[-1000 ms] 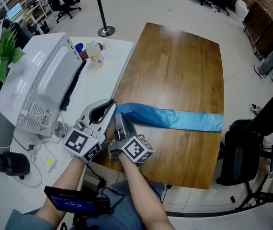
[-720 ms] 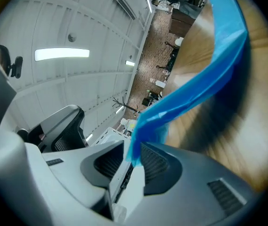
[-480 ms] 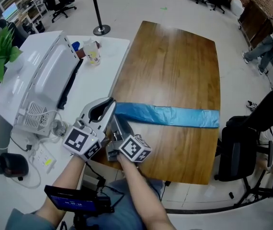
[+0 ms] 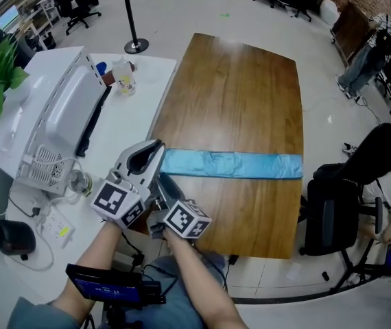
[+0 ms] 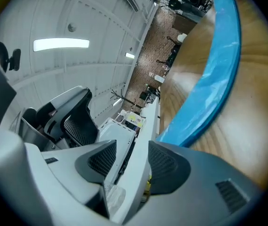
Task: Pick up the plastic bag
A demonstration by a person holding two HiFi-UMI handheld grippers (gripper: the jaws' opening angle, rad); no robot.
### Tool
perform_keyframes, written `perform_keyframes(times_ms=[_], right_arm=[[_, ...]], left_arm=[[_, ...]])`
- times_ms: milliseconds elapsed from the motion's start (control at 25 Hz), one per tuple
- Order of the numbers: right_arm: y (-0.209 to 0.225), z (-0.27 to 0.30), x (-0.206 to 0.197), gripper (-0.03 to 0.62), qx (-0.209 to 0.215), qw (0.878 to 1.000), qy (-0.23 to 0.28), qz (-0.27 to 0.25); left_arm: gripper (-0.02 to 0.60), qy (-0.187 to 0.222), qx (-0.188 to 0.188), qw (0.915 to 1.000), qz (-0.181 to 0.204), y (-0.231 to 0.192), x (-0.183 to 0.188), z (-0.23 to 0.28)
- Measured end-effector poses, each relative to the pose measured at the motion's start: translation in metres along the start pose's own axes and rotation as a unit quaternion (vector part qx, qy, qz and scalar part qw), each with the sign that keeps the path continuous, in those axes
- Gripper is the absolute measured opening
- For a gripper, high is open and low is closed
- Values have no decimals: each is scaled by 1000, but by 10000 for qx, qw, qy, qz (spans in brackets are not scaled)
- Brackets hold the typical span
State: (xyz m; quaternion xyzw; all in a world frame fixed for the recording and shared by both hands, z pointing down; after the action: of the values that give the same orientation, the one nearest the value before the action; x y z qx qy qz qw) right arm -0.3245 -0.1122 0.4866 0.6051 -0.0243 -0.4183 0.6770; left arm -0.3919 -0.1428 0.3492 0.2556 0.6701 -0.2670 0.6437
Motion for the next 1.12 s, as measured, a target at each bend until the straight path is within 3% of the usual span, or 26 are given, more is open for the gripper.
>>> perform_keyframes(times_ms=[320,600,760,800,880,1120], right_arm=[[32,-26,61,221,-392,9965,486,-548],[66,-54,127,167,-714,9861,741,-1307],[82,-65,151,36,-970,9719,691,-2032],[88,-67,156,4,-1052,9658,618,-2286],[103,-71,169,0,-1315,9473,369,-2897],[173,-84,227,0,-2441,8577,-535,-4493]], left_arm=[[17,-226,-153,9992,-285,13,-29,23],[8,-570,-494,9954,-588,37,-60,61],[8,-886,-552,9924,-646,46,-77,84],[8,-1025,-541,9911,-662,47,-81,89],[8,-1327,-500,9878,-646,47,-89,96],[8,-2114,-75,9744,-761,38,-119,103]])
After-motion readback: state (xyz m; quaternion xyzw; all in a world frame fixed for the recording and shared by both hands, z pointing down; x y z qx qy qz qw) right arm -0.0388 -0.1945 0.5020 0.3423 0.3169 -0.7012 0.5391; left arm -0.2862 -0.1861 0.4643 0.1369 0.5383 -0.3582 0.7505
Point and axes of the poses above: the fingertips, and each gripper's own axes: z forward along the fingers, y to its right, x out of its top, the point moved 6 cm from there along -z, backward along the fingers, and after that the axes turned 14 degrees about -x, right-handed, at the moved point
